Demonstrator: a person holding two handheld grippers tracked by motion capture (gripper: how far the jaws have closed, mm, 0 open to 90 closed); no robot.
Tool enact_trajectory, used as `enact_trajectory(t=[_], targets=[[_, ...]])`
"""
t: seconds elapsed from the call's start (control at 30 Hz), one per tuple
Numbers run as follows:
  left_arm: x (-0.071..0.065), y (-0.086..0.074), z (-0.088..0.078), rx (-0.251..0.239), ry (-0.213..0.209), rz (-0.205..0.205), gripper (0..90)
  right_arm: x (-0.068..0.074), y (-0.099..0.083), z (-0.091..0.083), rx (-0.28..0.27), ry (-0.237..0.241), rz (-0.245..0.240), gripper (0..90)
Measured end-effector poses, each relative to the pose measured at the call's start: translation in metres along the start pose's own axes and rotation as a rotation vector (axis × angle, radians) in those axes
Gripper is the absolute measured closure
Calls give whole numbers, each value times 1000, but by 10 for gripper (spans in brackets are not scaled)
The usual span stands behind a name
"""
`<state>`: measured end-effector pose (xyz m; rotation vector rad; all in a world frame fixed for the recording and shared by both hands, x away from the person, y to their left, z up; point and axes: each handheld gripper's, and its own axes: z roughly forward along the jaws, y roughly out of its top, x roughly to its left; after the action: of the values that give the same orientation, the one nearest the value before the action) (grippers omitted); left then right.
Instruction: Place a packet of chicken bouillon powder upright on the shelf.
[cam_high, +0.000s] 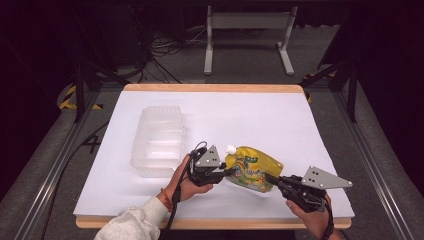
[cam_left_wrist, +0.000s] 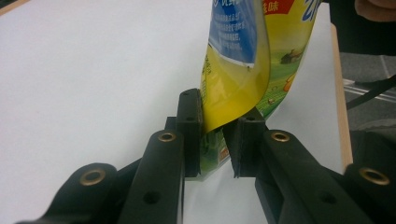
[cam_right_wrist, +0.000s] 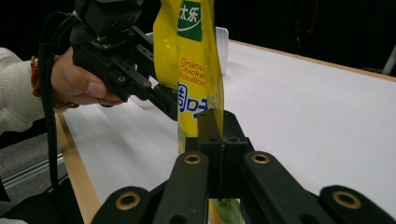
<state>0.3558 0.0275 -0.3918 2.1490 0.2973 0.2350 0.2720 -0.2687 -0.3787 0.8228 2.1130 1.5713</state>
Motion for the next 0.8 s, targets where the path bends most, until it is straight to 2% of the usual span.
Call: enact_trajectory(t=[0.1, 0.4, 0.7, 0.77, 0.8], targets=[[-1, 3, -8, 6, 46, 11, 770, 3, 7, 6, -12, 4, -25, 900], [2, 5, -31, 19, 140, 52, 772, 12, 22, 22, -36, 16, -60, 900], [15, -2, -53, 18, 217, 31, 771, 17, 38, 47, -44, 22, -95, 900], [19, -4, -59, 22, 239, 21, 770, 18, 44, 59, -48, 33, -93, 900], [19, -4, -59, 22, 239, 21, 770, 18, 44, 59, -48, 33, -93, 900]])
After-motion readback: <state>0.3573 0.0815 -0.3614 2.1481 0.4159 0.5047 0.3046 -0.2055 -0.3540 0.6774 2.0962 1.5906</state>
